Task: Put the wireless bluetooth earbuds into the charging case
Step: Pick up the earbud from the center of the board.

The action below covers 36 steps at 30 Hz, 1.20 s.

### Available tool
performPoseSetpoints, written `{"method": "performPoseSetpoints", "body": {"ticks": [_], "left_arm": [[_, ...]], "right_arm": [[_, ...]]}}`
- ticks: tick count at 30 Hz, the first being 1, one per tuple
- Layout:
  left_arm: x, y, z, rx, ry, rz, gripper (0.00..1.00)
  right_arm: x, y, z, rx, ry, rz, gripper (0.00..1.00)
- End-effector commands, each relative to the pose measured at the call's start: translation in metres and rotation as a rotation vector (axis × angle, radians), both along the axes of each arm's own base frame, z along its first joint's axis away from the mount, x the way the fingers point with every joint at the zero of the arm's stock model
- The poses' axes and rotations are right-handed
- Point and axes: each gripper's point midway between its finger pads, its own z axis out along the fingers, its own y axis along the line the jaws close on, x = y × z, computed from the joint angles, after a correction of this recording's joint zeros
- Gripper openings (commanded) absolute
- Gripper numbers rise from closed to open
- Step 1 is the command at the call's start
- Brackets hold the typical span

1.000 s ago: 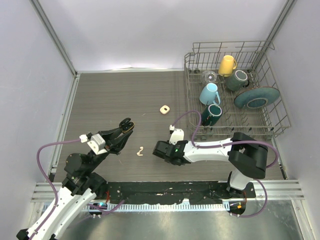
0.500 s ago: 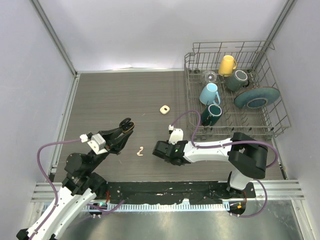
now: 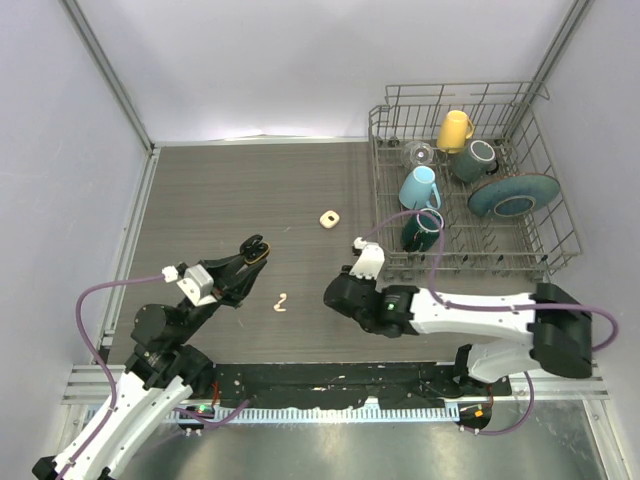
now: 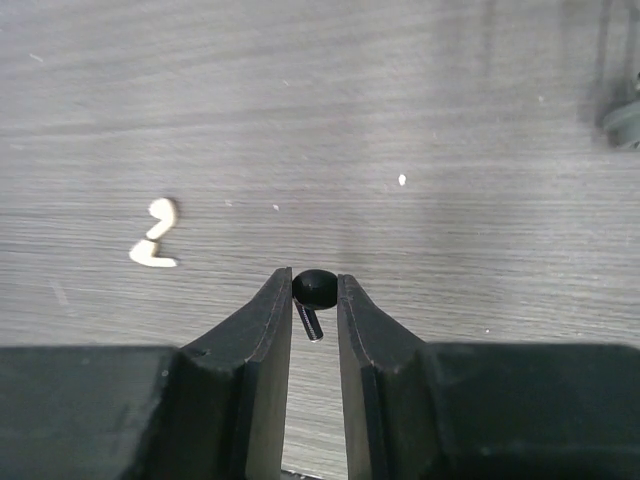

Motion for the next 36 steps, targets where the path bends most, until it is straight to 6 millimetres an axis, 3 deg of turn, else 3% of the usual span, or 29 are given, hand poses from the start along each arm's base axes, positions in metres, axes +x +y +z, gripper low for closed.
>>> {"method": "performPoseSetpoints", "body": {"ticks": [1,6,10,11,13,14,16,17,20,22,23,26,36], "left_arm": [[0.000,0.002,0.017,-0.035,-0.018,0.009,0.00],[0.003,-0.002,0.014,-0.040,0.001,-0.001,0.00],[0.006,-0.005,0.012,-0.058,0.013,-0.012,0.00],[0.006,-0.006,0.010,-0.061,0.018,-0.017,0.00],[0.006,-0.008,0.010,-0.066,0.014,-0.027,0.00],[0.006,-0.009,0.007,-0.067,0.021,-0.028,0.00],[0.007,-0.011,0.004,-0.061,0.029,-0.037,0.00],[0.007,-0.013,0.003,-0.058,0.030,-0.043,0.00],[0.007,-0.016,0.001,-0.053,0.028,-0.059,0.00],[0.007,-0.017,0.001,-0.055,0.024,-0.064,0.00],[0.007,-0.018,0.000,-0.053,0.026,-0.067,0.00],[0.005,-0.018,0.000,-0.051,0.020,-0.075,0.00],[-0.001,-0.024,0.000,-0.044,0.008,-0.122,0.00]], "right_arm": [[0.016,-0.005,0.061,0.136,-0.233,-0.039,0.01],[0.022,-0.018,0.108,0.193,-0.406,-0.084,0.01],[0.016,-0.022,0.141,0.239,-0.517,-0.082,0.01],[0.015,-0.014,0.160,0.329,-0.555,-0.095,0.01],[0.012,-0.017,0.169,0.298,-0.621,-0.065,0.01],[0.008,-0.011,0.189,0.385,-0.656,-0.065,0.01],[0.002,-0.006,0.200,0.418,-0.699,-0.028,0.01],[-0.001,-0.002,0.216,0.448,-0.749,-0.004,0.01],[-0.010,0.009,0.243,0.521,-0.838,0.072,0.01],[-0.017,0.018,0.250,0.548,-0.877,0.118,0.01],[-0.022,0.021,0.265,0.597,-0.926,0.146,0.01],[-0.032,0.033,0.284,0.675,-0.996,0.200,0.01],[-0.045,0.071,0.305,0.702,-1.099,0.314,0.01]]}}
